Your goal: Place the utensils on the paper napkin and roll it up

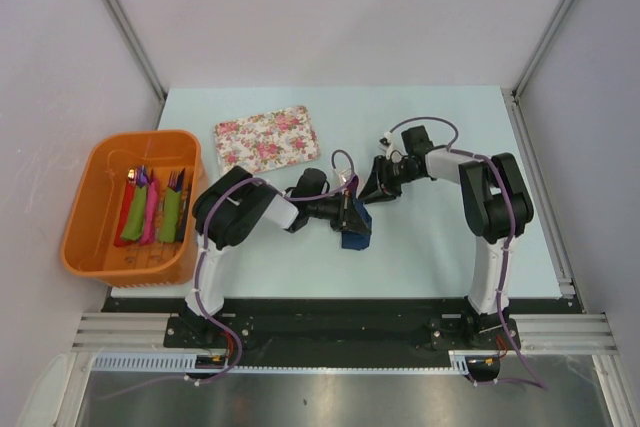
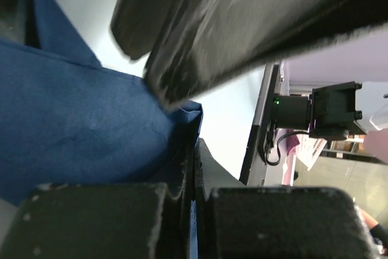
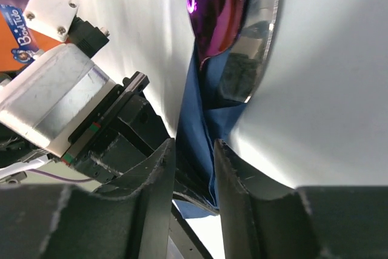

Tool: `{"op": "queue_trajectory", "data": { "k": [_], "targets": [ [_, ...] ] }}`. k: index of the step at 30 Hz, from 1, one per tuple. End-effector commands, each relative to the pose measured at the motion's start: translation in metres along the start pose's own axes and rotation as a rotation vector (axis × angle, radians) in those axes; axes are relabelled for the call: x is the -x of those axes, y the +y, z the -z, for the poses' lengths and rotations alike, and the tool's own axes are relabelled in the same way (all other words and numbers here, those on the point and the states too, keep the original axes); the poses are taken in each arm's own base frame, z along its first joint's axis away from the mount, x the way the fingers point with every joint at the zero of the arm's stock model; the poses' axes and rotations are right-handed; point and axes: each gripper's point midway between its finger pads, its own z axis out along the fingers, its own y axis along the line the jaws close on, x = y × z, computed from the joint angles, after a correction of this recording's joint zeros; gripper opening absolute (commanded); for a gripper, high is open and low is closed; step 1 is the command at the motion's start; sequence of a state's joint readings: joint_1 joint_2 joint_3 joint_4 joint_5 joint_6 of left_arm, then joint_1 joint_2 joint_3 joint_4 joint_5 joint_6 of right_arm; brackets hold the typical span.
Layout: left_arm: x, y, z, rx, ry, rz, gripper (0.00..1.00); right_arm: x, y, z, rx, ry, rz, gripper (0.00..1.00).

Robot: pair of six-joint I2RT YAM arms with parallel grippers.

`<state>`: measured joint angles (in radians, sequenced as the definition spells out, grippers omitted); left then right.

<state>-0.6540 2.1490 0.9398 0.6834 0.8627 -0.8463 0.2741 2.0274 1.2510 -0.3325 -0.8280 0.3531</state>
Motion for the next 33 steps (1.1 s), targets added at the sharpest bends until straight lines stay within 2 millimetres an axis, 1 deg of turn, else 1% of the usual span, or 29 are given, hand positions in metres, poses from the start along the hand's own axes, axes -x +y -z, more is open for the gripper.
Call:
{"op": "queue_trajectory", "data": {
  "k": [1,7,11,14,17,18,21,23,29,33],
  "targets": [
    [-0.021,0.009,-0.01,-0.009,0.074,-0.056,0.0,-0.005,0.007,0.0,0.014,0.011,0.025,0.38],
    [-0.024,0.01,-0.011,-0.017,0.091,-0.057,0.0,-0.012,0.006,-0.011,-0.002,0.035,0.04,0.38],
    [-0.025,0.011,-0.011,-0.014,0.09,-0.058,0.0,-0.014,0.001,-0.012,-0.027,0.036,0.05,0.38],
    [-0.025,0.012,-0.011,-0.008,0.091,-0.05,0.01,-0.011,-0.002,-0.006,-0.047,0.019,0.062,0.37],
    [-0.025,0.014,-0.01,0.002,0.09,-0.05,0.04,-0.005,0.007,0.006,-0.028,-0.01,0.075,0.37],
    [-0.026,0.016,-0.01,0.011,0.092,-0.042,0.04,-0.001,0.014,0.012,-0.016,-0.029,0.085,0.37],
    [-0.025,0.017,-0.011,0.018,0.089,-0.04,0.09,0.0,0.022,0.018,0.006,-0.044,0.09,0.36],
    [-0.024,0.017,-0.01,0.021,0.086,-0.037,0.12,-0.002,0.024,0.017,0.006,-0.04,0.094,0.36],
    [-0.024,0.017,-0.01,0.022,0.087,-0.037,0.18,-0.013,0.005,0.013,-0.077,-0.012,0.086,0.37],
    [-0.025,0.019,-0.01,0.027,0.09,-0.032,0.2,-0.02,-0.009,0.009,-0.126,0.016,0.092,0.4]
  ]
}}
